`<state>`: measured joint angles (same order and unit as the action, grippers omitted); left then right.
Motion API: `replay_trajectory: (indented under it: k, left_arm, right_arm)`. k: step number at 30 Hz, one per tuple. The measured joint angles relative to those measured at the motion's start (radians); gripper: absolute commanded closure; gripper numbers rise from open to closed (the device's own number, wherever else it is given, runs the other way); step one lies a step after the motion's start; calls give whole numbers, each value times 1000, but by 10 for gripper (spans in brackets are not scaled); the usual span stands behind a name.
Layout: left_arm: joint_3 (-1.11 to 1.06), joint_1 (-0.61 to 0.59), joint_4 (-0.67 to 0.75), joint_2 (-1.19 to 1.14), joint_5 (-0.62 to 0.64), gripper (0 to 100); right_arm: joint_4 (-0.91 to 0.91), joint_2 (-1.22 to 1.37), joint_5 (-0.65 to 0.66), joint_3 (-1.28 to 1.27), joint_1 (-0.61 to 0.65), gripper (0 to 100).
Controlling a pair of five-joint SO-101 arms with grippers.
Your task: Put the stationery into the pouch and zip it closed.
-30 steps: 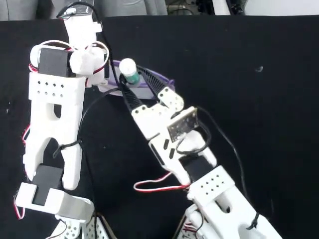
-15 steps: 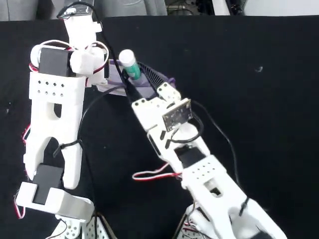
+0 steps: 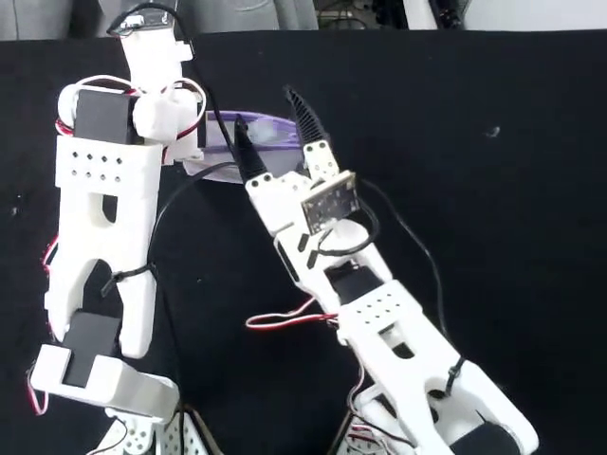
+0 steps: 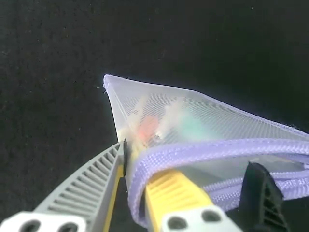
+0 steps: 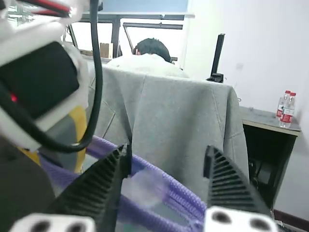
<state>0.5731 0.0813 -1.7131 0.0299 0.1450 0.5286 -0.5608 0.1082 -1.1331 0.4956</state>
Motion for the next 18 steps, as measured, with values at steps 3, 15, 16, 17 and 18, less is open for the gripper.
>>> replay_trajectory:
  k: [3, 15, 16, 17, 18]
  left_arm:
    - [0, 0, 0, 0, 0, 971]
    - [-43, -43, 43, 2, 0, 971]
    - [-51, -48, 44, 2, 0, 971]
    - [-60, -48, 44, 3, 0, 971]
    - [-66, -49, 44, 5, 0, 971]
  right_arm:
    - [-12, 0, 0, 2, 0, 754]
    - [-664, -423, -49, 117, -94, 755]
    - [-770, -486, -63, 158, -97, 755]
    - [-872, -545, -74, 199, -103, 755]
    - [-964, -592, -77, 244, -110, 755]
